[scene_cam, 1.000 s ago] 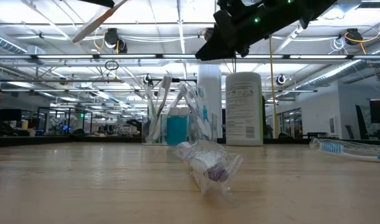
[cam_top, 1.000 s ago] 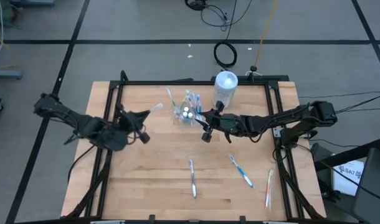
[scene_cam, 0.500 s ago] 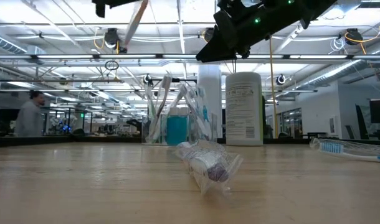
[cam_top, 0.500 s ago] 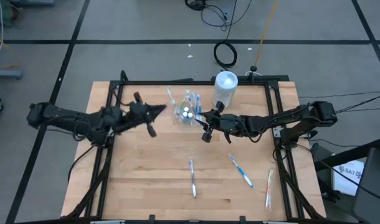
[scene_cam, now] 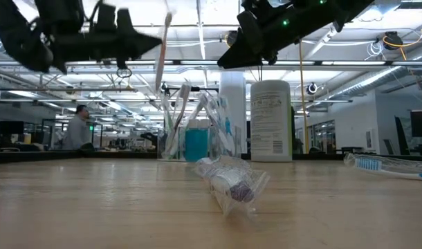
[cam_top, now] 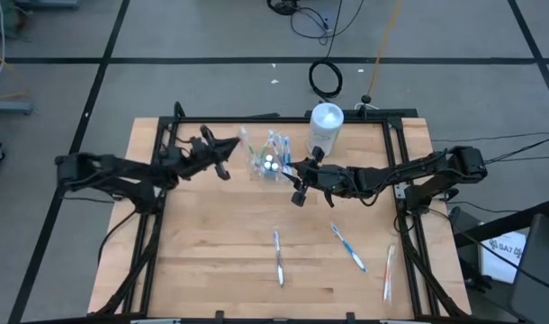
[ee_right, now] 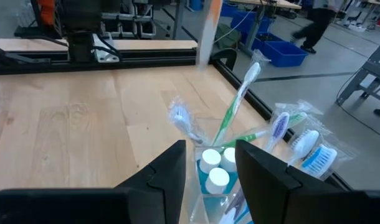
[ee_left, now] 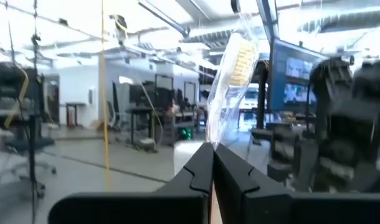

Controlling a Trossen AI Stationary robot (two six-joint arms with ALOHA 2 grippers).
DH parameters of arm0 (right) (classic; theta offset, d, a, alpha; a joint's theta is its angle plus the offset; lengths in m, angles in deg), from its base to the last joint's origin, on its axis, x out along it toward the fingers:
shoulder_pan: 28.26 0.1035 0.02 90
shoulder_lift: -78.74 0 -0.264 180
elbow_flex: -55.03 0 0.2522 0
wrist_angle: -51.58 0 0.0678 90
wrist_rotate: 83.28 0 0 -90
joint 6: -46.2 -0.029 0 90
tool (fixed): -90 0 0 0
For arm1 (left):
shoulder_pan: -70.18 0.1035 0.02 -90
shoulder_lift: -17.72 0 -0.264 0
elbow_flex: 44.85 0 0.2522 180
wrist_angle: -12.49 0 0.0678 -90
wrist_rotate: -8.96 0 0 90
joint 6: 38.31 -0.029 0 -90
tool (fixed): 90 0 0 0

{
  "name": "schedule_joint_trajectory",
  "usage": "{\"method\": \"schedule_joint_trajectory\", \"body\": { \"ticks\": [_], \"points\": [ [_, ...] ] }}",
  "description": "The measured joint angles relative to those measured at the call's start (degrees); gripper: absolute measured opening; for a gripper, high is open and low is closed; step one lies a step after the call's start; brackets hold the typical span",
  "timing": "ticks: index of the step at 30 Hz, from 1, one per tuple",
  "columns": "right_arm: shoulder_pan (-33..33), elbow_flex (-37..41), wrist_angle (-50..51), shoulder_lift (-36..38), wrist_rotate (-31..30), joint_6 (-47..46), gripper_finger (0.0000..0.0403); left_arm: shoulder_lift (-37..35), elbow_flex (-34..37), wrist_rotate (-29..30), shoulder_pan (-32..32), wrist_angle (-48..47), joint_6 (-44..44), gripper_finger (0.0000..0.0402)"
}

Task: Pick & Place toothbrushing station
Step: Put the left orange toothbrush in the left compartment of the transparent organizer

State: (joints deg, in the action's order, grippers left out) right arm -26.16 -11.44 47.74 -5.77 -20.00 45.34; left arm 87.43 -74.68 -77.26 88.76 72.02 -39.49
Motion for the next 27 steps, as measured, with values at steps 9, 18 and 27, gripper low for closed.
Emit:
{"method": "schedule_joint_trajectory", "body": {
  "ticks": [9, 18, 27],
  "points": [
    [-0.17, 0.0, -0.24, 0.0, -0.07, 0.04, 0.013, 18.35, -1.8, -2.36, 1.46, 11.42, 0.03, 0.0004],
    [-0.17, 0.0, -0.51, 0.0, -0.11, 0.03, 0.013, 29.7, -5.22, 6.24, 1.79, 16.4, 4.92, 0.0003],
    [-0.17, 0.0, 0.9, 0.0, -0.11, 0.04, 0.013, 35.93, -5.01, 16.56, -2.59, 15.0, 5.91, 0.0004]
  ]
}}
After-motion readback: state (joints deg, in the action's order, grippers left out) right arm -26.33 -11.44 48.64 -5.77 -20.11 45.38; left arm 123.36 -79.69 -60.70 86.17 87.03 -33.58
